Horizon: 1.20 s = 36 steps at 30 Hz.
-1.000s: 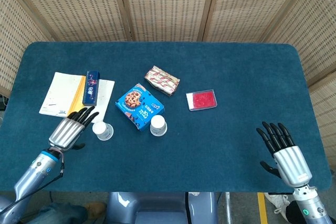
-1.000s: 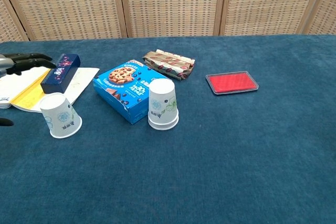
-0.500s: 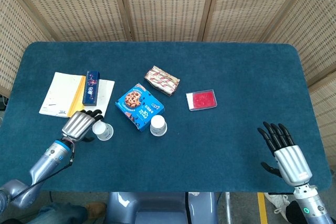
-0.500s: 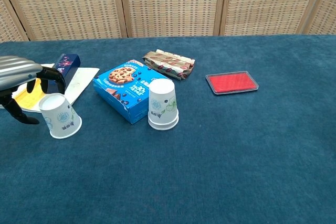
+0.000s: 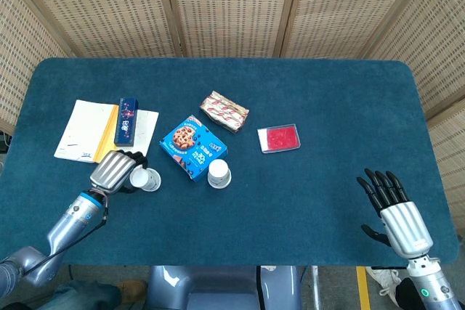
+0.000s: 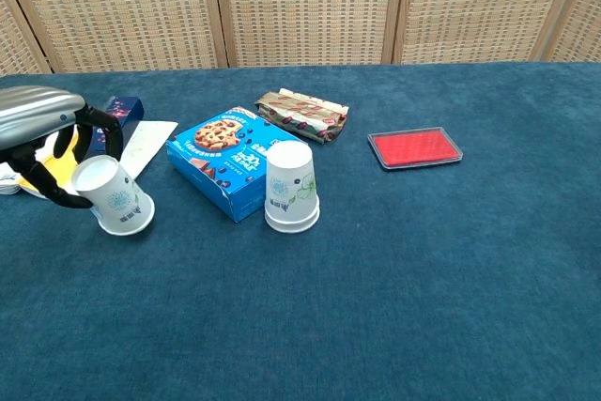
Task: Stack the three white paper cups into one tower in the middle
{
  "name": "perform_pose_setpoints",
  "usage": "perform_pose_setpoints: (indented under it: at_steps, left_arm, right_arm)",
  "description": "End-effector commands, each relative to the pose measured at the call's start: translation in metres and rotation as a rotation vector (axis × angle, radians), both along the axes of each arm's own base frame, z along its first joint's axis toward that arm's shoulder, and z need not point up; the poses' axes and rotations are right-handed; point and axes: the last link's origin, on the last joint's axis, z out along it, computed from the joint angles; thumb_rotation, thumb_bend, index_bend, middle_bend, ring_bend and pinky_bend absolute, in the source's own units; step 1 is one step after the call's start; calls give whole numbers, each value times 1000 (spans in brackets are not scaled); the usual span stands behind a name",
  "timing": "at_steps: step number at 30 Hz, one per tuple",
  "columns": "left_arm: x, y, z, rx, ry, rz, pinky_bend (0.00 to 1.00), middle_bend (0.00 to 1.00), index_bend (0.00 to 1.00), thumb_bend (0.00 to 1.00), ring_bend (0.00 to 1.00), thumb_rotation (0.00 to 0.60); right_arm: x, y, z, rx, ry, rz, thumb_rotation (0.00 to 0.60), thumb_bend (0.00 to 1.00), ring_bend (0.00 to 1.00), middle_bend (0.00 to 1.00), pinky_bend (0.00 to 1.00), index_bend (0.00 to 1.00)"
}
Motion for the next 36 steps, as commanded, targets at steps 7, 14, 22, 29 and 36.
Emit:
perform_pose_setpoints:
  at_steps: [7, 14, 22, 29, 36]
  left_arm:
    - [74, 9, 40, 46, -210, -132, 562, 446, 573, 152, 525, 600]
    - [142, 29, 39, 4, -166, -186, 562, 446, 572, 150, 525, 600]
    - [171, 41, 10, -70, -108, -163, 562, 446, 573, 150, 525, 600]
    - [182, 46, -4, -106, -87, -141, 562, 446, 573, 150, 525, 600]
    - [192, 48, -17, -126, -77, -129, 562, 446, 572, 150, 525, 600]
  right_arm:
    - [-2, -3, 2, -6, -9, -14, 600, 0, 0, 0, 0, 16]
    - [-5, -10, 3, -19, -10, -33, 600, 0, 0, 0, 0, 17]
    - [-10, -16, 6, -31, -14, -64, 600, 0, 0, 0, 0, 16]
    - [-12, -16, 10, -43, -21, -76, 600, 0, 0, 0, 0, 16]
    - [-12, -16, 12, -50, -24, -76, 600, 0, 0, 0, 0, 16]
